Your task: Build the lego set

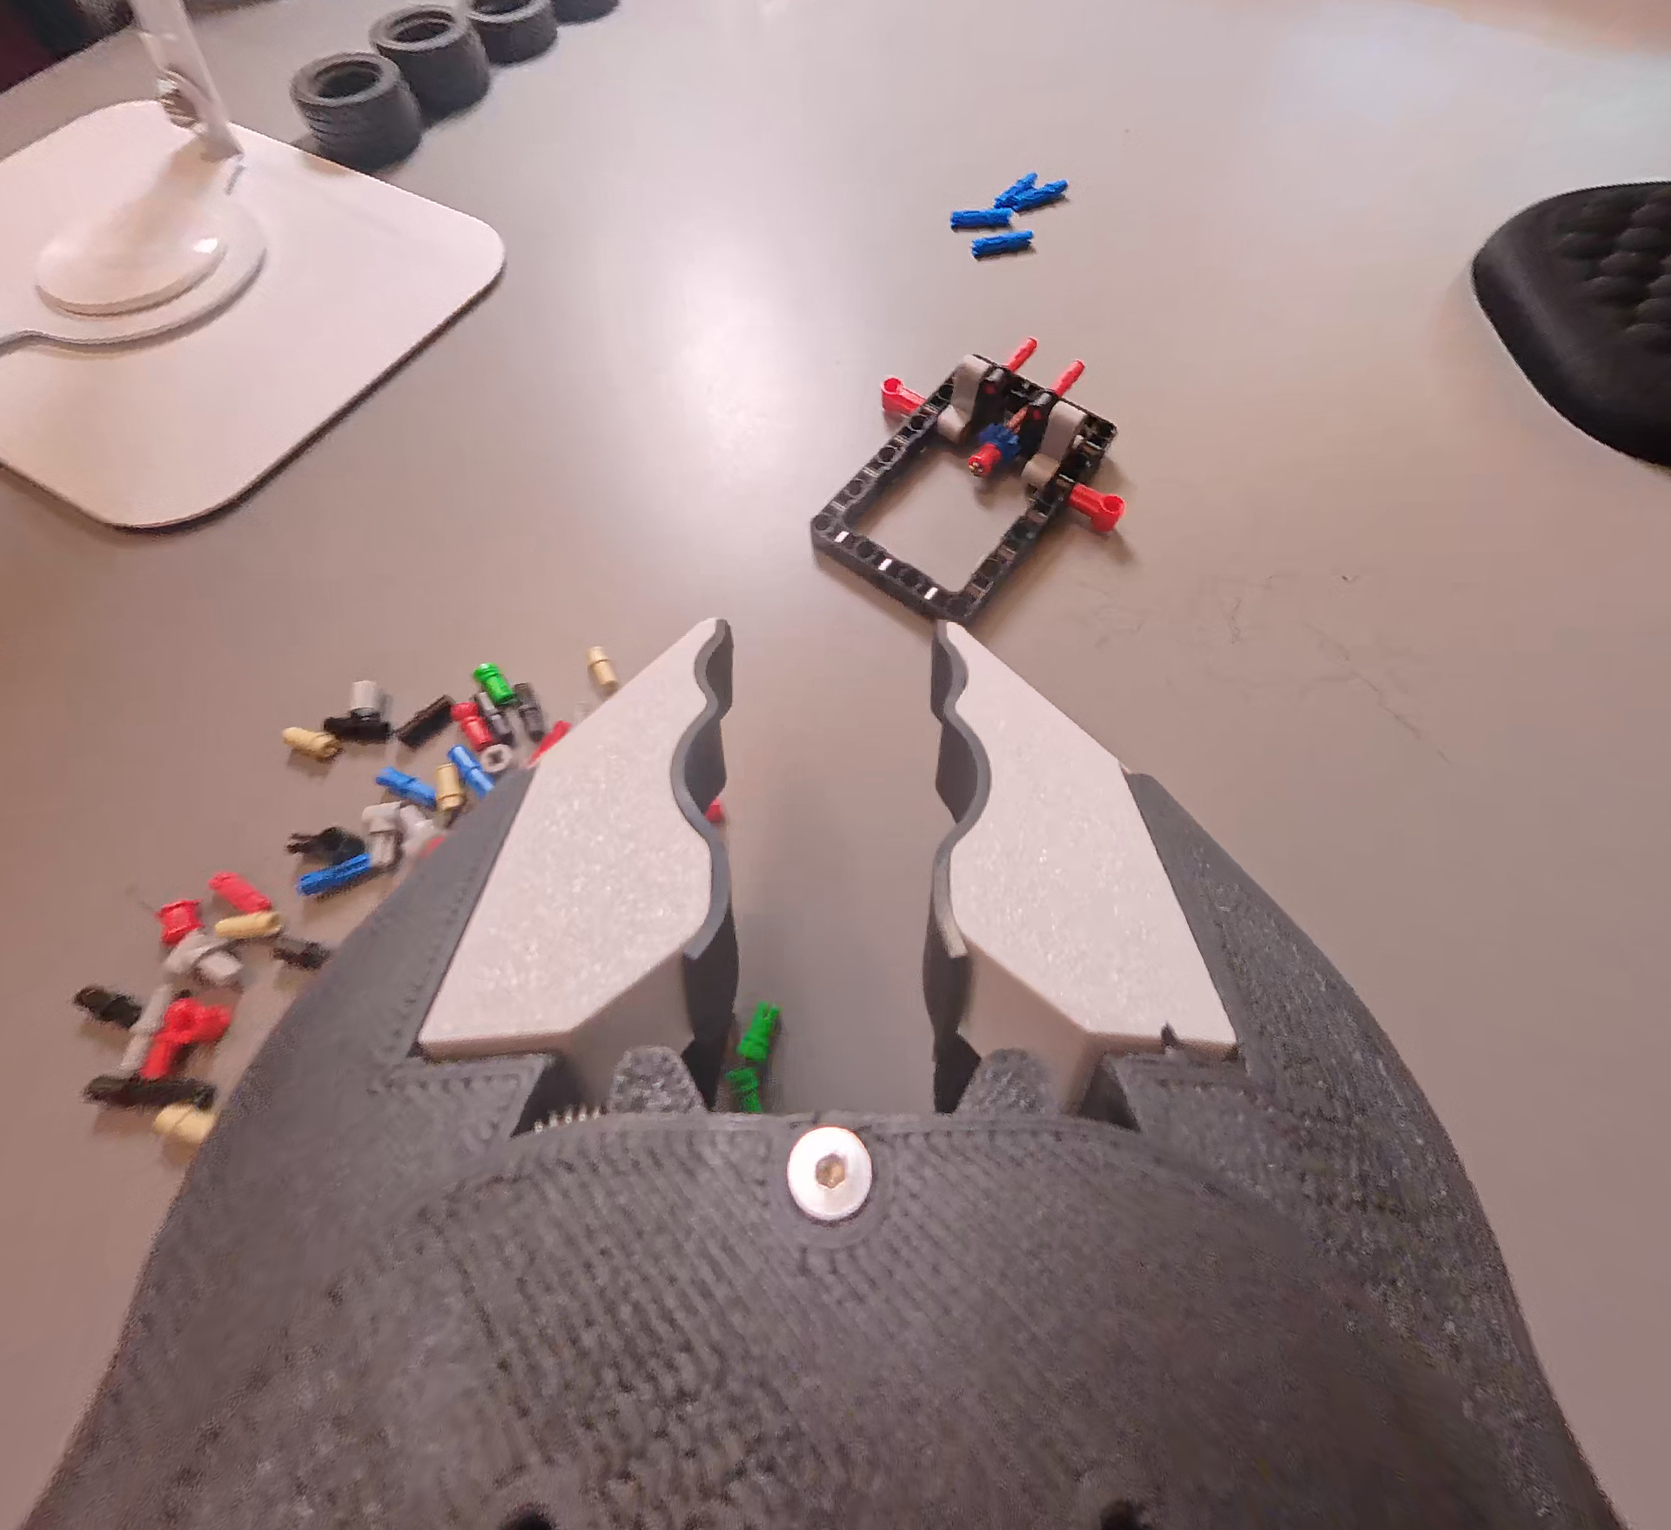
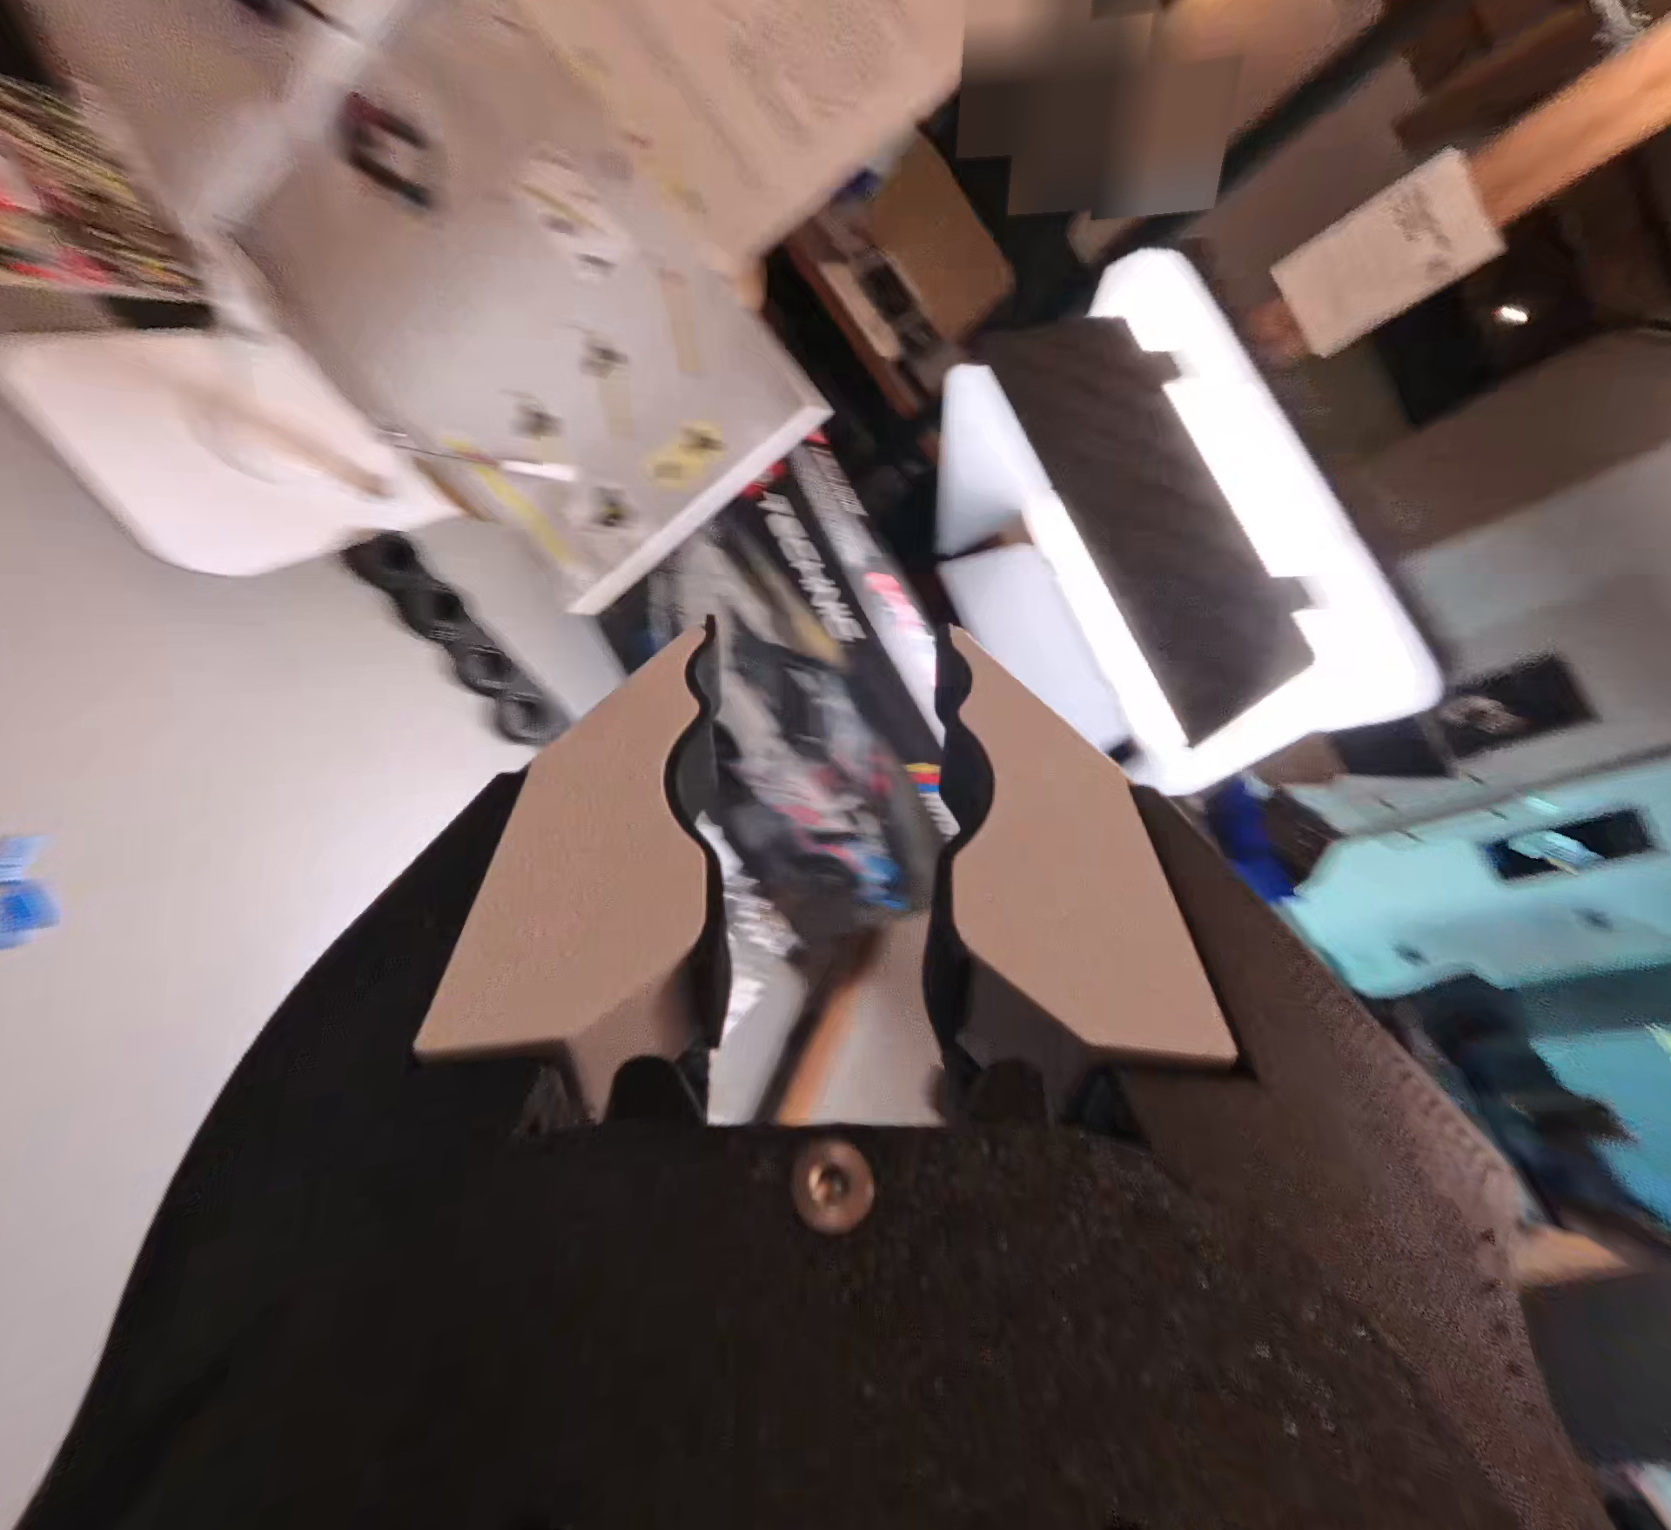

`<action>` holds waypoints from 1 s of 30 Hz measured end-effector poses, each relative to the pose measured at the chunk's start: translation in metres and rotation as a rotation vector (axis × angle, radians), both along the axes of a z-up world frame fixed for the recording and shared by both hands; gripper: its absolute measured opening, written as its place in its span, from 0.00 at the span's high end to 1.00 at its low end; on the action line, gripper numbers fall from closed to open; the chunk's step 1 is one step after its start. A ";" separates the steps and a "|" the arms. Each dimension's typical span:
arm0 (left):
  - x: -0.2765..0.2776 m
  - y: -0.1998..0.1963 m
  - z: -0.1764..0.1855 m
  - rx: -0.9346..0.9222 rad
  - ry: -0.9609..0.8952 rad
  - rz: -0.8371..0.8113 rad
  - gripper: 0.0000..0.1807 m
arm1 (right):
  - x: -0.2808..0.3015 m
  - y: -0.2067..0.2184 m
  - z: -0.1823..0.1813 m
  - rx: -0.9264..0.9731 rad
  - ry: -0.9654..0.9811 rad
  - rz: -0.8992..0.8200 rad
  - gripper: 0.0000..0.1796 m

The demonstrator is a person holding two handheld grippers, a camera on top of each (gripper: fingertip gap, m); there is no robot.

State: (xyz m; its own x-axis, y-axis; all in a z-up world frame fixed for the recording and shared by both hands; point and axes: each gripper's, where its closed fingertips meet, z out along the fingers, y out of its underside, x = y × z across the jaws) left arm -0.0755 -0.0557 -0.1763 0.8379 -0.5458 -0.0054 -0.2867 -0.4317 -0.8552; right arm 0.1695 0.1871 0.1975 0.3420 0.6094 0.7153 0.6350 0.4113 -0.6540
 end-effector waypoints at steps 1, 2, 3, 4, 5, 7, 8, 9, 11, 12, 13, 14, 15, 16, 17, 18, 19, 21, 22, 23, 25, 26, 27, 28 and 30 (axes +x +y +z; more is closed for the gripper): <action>0.004 -0.001 -0.003 -0.011 -0.002 -0.021 0.74 | -0.009 -0.034 -0.040 -0.060 0.025 0.081 0.75; 0.009 -0.001 -0.006 -0.025 -0.003 -0.045 0.71 | -0.019 -0.066 -0.081 -0.121 0.045 0.150 0.74; 0.013 -0.001 -0.010 -0.040 -0.002 -0.073 0.67 | -0.028 -0.096 -0.124 -0.191 0.066 0.212 0.74; 0.018 -0.001 -0.014 -0.056 0.004 -0.105 0.64 | -0.038 -0.123 -0.163 -0.274 0.111 0.262 0.74; 0.022 0.000 -0.017 -0.071 0.018 -0.137 0.61 | -0.050 -0.150 -0.199 -0.386 0.168 0.313 0.74; 0.029 0.005 -0.022 -0.082 0.050 -0.204 0.58 | -0.069 -0.183 -0.258 -0.530 0.249 0.329 0.72; 0.031 0.008 -0.024 -0.091 0.065 -0.234 0.56 | -0.076 -0.194 -0.279 -0.552 0.278 0.325 0.72; 0.034 0.012 -0.025 -0.101 0.076 -0.261 0.55 | -0.082 -0.200 -0.297 -0.575 0.296 0.305 0.72; 0.041 0.020 -0.026 -0.120 0.082 -0.322 0.52 | -0.091 -0.210 -0.320 -0.658 0.335 0.280 0.71; 0.044 0.022 -0.029 -0.141 0.087 -0.355 0.50 | -0.093 -0.213 -0.329 -0.702 0.339 0.270 0.70; 0.048 0.023 -0.032 -0.165 0.097 -0.387 0.49 | -0.094 -0.215 -0.336 -0.733 0.326 0.270 0.69; 0.050 0.023 -0.037 -0.185 0.111 -0.411 0.49 | -0.095 -0.215 -0.341 -0.748 0.307 0.266 0.69; 0.051 0.024 -0.041 -0.201 0.127 -0.425 0.51 | -0.096 -0.215 -0.342 -0.768 0.301 0.272 0.69; 0.052 0.025 -0.042 -0.203 0.139 -0.428 0.59 | -0.097 -0.216 -0.343 -0.788 0.294 0.281 0.69; 0.053 0.025 -0.041 -0.197 0.148 -0.419 0.64 | -0.098 -0.215 -0.346 -0.803 0.284 0.275 0.68; 0.053 0.025 -0.041 -0.199 0.157 -0.399 0.67 | -0.098 -0.216 -0.350 -0.818 0.271 0.272 0.68; 0.053 0.023 -0.041 -0.203 0.163 -0.369 0.67 | -0.098 -0.216 -0.352 -0.828 0.261 0.268 0.67; 0.051 0.018 -0.041 -0.215 0.172 -0.273 0.67 | -0.099 -0.215 -0.353 -0.836 0.258 0.263 0.67; 0.050 0.014 -0.041 -0.220 0.174 -0.218 0.67 | -0.099 -0.215 -0.354 -0.840 0.257 0.260 0.67; 0.049 0.010 -0.041 -0.224 0.174 -0.164 0.67 | -0.099 -0.215 -0.355 -0.846 0.253 0.257 0.67; 0.052 -0.001 -0.041 -0.232 0.164 -0.106 0.67 | -0.100 -0.213 -0.358 -0.849 0.230 0.238 0.67; 0.054 -0.006 -0.041 -0.229 0.159 -0.095 0.67 | -0.101 -0.212 -0.360 -0.846 0.216 0.229 0.66; 0.055 -0.008 -0.040 -0.224 0.159 -0.087 0.67 | -0.102 -0.210 -0.360 -0.832 0.210 0.222 0.66; 0.056 -0.009 -0.040 -0.217 0.164 -0.091 0.67 | -0.104 -0.207 -0.360 -0.814 0.205 0.211 0.66; 0.056 -0.009 -0.040 -0.214 0.164 -0.116 0.67 | -0.108 -0.201 -0.358 -0.788 0.205 0.197 0.66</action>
State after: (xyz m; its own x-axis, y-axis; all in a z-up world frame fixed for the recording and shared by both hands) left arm -0.0197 -0.0644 -0.2165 0.7673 -0.6412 -0.0107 -0.4718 -0.5533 -0.6865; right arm 0.0613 -0.0142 -0.1602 0.2539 0.9672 -0.0100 0.4370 -0.1239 -0.8909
